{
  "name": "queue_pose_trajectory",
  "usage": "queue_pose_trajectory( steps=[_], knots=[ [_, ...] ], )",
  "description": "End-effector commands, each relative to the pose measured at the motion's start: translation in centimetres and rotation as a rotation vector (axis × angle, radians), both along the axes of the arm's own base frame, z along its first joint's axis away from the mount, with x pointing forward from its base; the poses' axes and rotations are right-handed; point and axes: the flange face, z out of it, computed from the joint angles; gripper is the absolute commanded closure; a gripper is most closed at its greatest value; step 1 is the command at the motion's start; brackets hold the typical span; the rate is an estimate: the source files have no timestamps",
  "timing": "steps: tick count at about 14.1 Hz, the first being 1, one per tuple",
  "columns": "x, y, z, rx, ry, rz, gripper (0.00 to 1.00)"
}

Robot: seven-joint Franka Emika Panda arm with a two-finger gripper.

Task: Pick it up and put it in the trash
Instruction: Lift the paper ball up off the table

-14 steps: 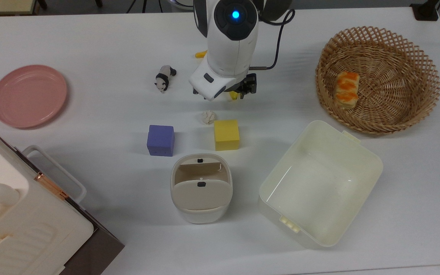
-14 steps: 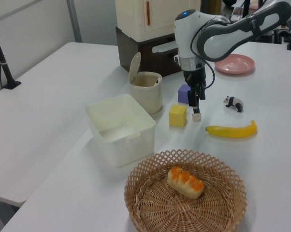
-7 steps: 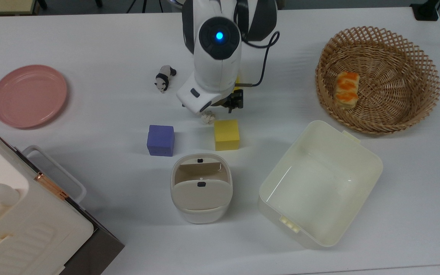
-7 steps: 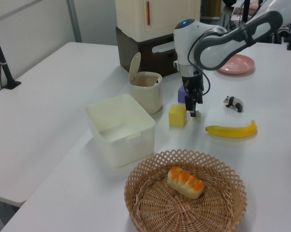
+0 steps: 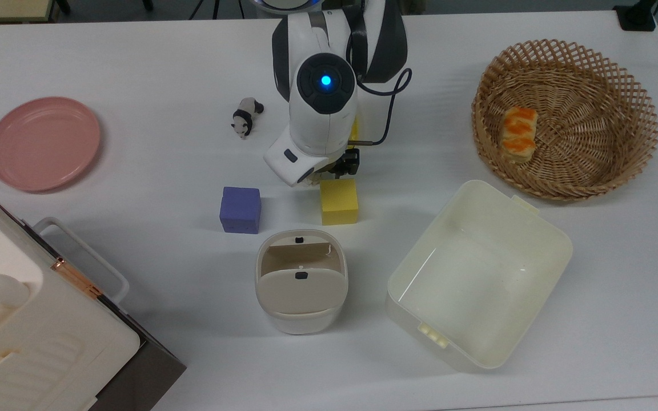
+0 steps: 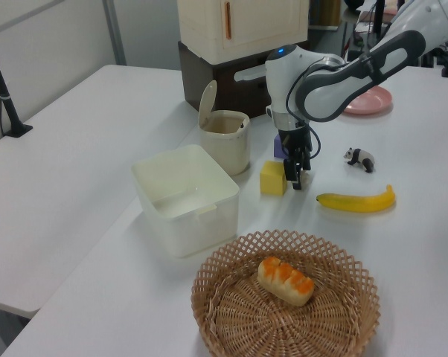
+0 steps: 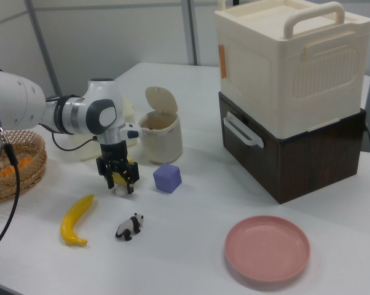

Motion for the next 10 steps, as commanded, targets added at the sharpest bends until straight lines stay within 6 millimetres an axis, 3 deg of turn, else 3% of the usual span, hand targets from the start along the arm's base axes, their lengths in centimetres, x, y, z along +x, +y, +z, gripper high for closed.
queue_pose_trajectory(
  steps=[1,4,7,10],
  knots=[
    [-0.1,0.1,-0.4,-0.021,-0.018,0.027,0.42],
    [-0.2,0.1,2.0,-0.015,-0.042,0.031,0.58],
    [-0.9,0.4,6.1,-0.011,-0.055,0.035,0.59],
    [-1.3,1.3,11.8,0.007,-0.115,0.055,0.58]
  ],
)
